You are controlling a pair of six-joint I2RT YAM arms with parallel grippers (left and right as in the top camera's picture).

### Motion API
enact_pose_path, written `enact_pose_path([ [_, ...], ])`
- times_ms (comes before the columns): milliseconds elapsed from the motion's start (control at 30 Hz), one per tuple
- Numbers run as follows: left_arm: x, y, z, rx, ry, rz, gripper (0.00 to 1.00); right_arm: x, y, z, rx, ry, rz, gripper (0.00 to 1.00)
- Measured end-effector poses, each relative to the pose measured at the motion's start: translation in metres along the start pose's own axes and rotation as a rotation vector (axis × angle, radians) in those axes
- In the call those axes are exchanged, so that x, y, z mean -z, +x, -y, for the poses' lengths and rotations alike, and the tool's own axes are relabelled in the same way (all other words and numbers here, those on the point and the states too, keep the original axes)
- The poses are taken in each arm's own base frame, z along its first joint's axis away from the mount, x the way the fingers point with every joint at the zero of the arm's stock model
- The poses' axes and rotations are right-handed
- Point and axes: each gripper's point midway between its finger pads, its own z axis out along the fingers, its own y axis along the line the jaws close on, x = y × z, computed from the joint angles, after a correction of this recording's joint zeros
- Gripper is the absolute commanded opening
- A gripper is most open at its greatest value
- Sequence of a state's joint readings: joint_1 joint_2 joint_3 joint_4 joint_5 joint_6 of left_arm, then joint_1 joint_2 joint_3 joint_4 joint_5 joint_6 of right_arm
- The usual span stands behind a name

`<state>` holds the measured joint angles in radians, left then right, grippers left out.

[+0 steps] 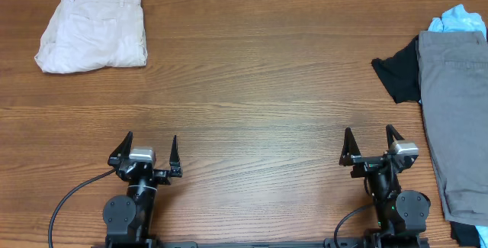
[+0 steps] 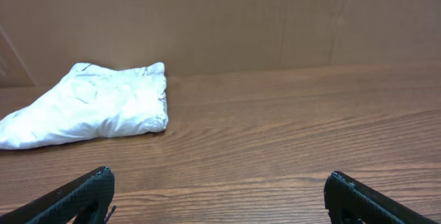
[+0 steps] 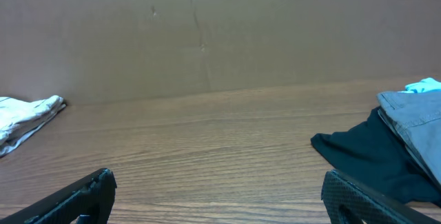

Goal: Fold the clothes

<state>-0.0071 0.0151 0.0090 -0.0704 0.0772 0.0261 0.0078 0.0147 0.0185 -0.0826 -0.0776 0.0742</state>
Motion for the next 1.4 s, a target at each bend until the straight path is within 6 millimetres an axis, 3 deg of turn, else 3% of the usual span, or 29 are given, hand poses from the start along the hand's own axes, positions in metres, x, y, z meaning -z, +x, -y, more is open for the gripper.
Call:
enact_pose_path([
  [1067, 0.0, 0.0, 0.0, 0.0, 0.0, 0.0, 1.0, 0.0, 0.0, -0.001, -0.001, -0.006, 0.0, 1.0],
  [1400, 0.0, 0.0, 0.0, 0.0, 0.0, 0.0, 1.0, 0.009, 0.002, -0.056, -0.33, -0.325, -0.077, 1.0],
])
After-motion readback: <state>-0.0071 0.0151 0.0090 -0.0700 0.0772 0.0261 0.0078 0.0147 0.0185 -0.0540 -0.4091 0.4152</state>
